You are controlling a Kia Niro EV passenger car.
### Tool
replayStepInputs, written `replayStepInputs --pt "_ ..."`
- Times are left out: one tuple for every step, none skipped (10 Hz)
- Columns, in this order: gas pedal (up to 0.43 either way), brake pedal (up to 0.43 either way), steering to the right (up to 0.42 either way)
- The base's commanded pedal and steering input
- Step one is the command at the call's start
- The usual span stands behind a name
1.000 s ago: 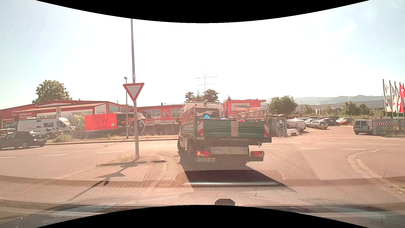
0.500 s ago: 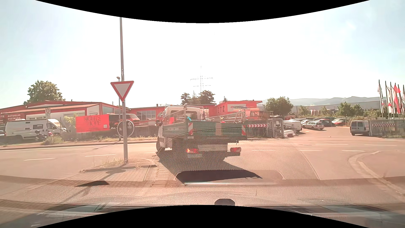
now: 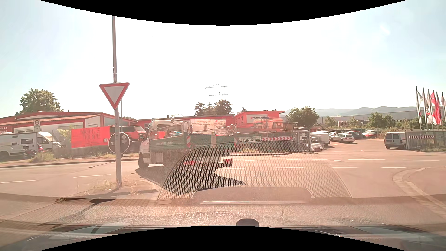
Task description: Follow the waypoints while adhering to traffic rules and regulations
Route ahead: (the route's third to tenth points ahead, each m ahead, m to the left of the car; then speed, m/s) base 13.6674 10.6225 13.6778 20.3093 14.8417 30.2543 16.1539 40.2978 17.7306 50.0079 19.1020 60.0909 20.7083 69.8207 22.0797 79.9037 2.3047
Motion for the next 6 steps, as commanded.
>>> replayStepInputs --pt "0.177 0.000 0.023" --pt "0.098 0.000 0.017" --pt "0.000 0.000 0.015" --pt "0.000 0.000 0.015" --pt "0.000 0.000 0.014" --pt "0.000 0.000 0.015"
